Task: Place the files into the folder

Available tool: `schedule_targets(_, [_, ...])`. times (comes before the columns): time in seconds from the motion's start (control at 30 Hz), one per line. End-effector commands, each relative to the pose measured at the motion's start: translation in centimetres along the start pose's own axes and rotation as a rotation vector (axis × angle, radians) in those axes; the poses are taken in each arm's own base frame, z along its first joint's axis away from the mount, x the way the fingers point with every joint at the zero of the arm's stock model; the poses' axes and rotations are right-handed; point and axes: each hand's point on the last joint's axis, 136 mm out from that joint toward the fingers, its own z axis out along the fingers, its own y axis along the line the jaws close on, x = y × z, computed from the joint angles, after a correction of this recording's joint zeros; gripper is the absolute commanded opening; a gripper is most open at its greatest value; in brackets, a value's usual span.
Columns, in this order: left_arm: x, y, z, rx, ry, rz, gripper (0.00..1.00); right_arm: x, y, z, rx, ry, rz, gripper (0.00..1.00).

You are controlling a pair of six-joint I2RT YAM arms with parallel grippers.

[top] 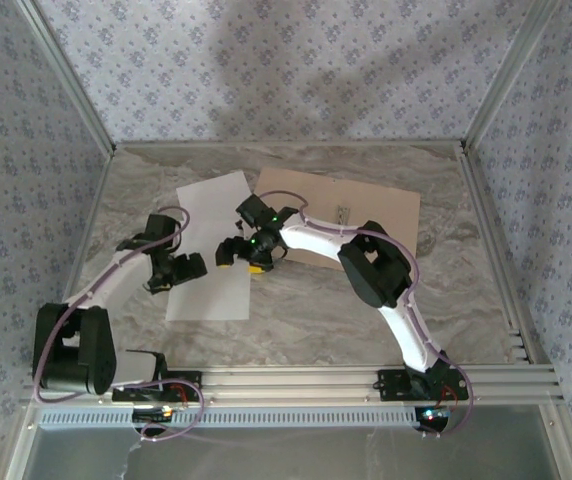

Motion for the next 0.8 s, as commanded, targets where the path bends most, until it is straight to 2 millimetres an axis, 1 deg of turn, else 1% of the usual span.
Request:
schedule_targets(0.0, [-0.5,-0.4,0.2,0.021,-0.002,0.008,0.87,0.3,0.0,0.1,0.008,-0.015,0.019,0.90])
schedule_targets(0.17, [0.1,0.0,1.2,0.001,0.029,-0.018,0.86,0.2,0.1,0.1,0.007,-0.017,0.020,0.89])
schedule_targets(0.33, [0.8,0.5,1.9,-0.024,0.056,-0.047,0.88,0.1,0.4,0.1,0.003,-0.016,0.016,0.89])
schedule_targets(0.4, [1.0,0.5,2.1,-0.014,0.063,-0.059,0.89,0.1,0.4,0.1,0.006,-0.016,0.016,0.89])
schedule_targets(0.47, [1.2,0.1,1.9,0.022,0.074,-0.085,0.89,0.1,0.4,0.2,0.010,-0.017,0.017,0.89])
schedule_targets(0.57, [0.6,0.1,0.7,0.027,0.040,-0.093,0.90,0.1,0.1,0.3,0.025,-0.007,0.026,0.90])
schedule_targets(0.63, [0.2,0.5,0.1,0.021,0.013,-0.091,0.92,0.2,0.1,0.4,0.030,-0.001,0.030,0.90])
schedule_targets(0.77, [0.1,1.8,-0.1,-0.008,-0.015,-0.128,0.93,-0.1,0.4,0.3,0.033,-0.011,0.027,0.90])
